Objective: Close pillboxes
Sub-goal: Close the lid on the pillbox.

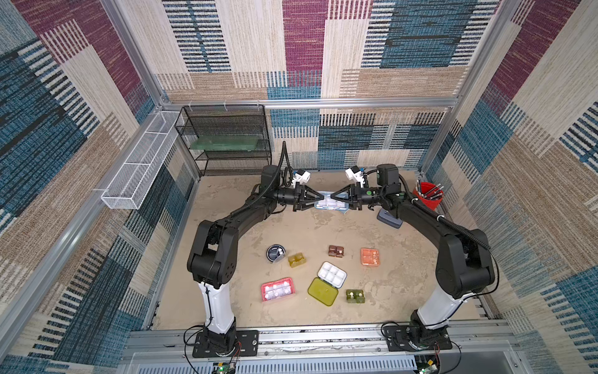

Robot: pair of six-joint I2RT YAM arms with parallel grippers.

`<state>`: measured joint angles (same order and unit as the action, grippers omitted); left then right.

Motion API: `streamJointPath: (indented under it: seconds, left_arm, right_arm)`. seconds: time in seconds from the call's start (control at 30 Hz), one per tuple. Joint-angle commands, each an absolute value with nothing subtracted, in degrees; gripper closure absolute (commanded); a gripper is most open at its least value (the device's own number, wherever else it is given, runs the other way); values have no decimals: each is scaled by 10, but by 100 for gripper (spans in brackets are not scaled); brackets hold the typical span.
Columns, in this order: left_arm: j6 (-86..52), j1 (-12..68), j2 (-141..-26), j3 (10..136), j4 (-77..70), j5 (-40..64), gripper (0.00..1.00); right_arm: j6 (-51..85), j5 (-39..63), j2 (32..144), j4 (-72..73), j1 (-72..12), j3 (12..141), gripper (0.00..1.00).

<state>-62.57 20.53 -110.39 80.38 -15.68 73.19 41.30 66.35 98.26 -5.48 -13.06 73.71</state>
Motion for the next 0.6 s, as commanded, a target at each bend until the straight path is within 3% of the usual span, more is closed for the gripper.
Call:
streamJointPath:
  seconds: [0.0,0.13,0.33,0.57]
  left_arm:
    - [-624,206,-1105,809,-160,730,56]
    - [-626,207,-1103,809,-158,729,52]
    - [-627,216,-1105,809,-160,727,52]
    - [-661,222,-1120,815,-199,730,78]
  right_arm:
    - [429,652,979,-22,-132,736,70]
    - [432,652,985,-23,-134,744,70]
    - [431,650,994,-25,-138,749,69]
    - [424,648,998,-38,-142,751,59]
